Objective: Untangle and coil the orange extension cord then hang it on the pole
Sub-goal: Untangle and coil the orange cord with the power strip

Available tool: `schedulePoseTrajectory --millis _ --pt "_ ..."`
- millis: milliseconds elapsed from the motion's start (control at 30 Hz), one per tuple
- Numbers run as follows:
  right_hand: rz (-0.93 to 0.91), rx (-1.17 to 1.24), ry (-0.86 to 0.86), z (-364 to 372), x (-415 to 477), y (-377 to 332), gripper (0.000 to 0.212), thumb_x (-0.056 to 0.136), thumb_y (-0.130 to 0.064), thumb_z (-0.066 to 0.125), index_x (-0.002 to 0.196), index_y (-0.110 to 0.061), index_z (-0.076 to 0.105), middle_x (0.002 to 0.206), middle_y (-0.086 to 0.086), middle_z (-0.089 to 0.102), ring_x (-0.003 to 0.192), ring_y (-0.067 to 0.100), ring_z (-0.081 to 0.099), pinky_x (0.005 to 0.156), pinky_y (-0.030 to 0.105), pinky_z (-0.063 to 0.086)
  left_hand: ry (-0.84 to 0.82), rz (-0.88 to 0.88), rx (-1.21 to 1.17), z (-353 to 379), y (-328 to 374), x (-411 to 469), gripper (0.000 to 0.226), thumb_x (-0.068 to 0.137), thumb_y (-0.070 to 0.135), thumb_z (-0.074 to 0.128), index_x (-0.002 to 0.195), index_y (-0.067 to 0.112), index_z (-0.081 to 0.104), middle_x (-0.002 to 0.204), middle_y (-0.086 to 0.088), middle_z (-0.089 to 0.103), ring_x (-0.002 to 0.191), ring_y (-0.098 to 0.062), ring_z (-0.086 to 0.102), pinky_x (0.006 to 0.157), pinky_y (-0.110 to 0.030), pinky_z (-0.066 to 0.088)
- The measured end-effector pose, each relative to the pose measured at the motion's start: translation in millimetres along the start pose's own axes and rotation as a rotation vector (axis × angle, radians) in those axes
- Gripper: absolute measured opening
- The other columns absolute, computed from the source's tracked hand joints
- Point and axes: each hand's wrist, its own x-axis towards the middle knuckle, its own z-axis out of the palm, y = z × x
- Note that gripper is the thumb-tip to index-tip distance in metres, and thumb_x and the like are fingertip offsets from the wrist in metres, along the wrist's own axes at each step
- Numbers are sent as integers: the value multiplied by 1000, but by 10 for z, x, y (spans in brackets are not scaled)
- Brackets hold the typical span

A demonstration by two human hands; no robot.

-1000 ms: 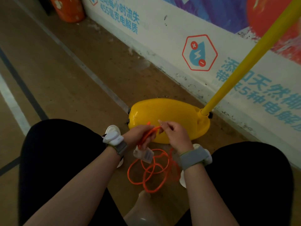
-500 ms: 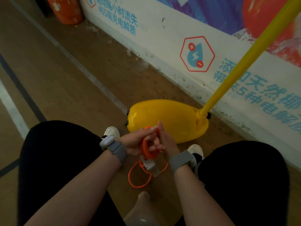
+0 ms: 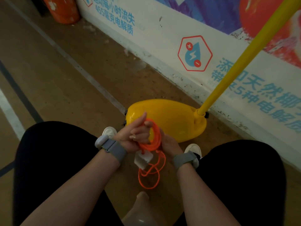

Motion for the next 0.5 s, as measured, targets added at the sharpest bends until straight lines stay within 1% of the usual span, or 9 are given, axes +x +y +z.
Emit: schedulePoseTrajectory --millis 67,133,167,233,300,367,433,467,500 --pt "-10 -31 31 73 31 106 57 96 -51 34 58 -11 50 55 2 49 51 9 45 61 30 37 -50 74 -159 -28 116 -2 41 99 45 39 87 9 57 45 3 55 39 -4 33 45 -19 29" --pt "3 -76 32 144 81 104 62 99 -46 35 69 3 58 66 10 54 64 15 49 66 31 37 -39 157 -217 -74 156 0 44 101 41 33 90 5 56 47 2 54 42 -5 34 47 -20 33" --pt "7 -132 29 159 93 80 61 99 -45 34 72 3 61 69 11 56 68 17 50 68 31 38 -32 202 -231 -87 141 3 44 102 39 33 90 4 57 47 3 51 42 -6 35 47 -21 35" --pt "33 -304 13 121 101 112 62 99 -48 30 57 -10 55 64 10 57 67 21 53 68 33 38 -5 302 -241 -109 116 20 39 101 34 36 90 3 58 48 4 46 41 -7 38 47 -21 39" --pt "86 -543 -31 68 73 207 63 97 -54 27 51 -16 48 70 15 62 73 28 57 68 34 36 53 420 -220 -124 177 -10 33 100 33 38 88 7 56 46 6 44 40 -5 40 46 -18 36" --pt "137 -645 -57 64 21 325 58 96 -54 36 55 -16 49 78 16 64 86 32 63 69 32 39 92 542 -259 -120 306 -51 25 99 31 43 88 10 53 46 6 42 41 -4 40 47 -15 33" --pt "119 -642 -91 147 -42 320 45 96 -45 45 65 -15 56 87 17 68 92 32 64 63 27 39 243 697 -263 -95 422 -98 20 97 29 47 91 11 52 47 7 42 44 -3 41 49 -14 33" --pt "64 -663 -92 204 -80 264 36 97 -41 46 77 -14 60 95 17 69 96 31 62 62 26 37 402 768 -196 -111 449 -100 21 98 29 45 94 10 53 47 8 41 44 -4 41 49 -14 34" --pt "-15 -696 -75 246 -110 196 29 97 -37 46 94 -12 62 103 16 67 101 32 60 66 29 36 590 826 -67 -145 436 -71 23 100 29 43 96 9 54 47 9 40 44 -4 42 49 -15 36"
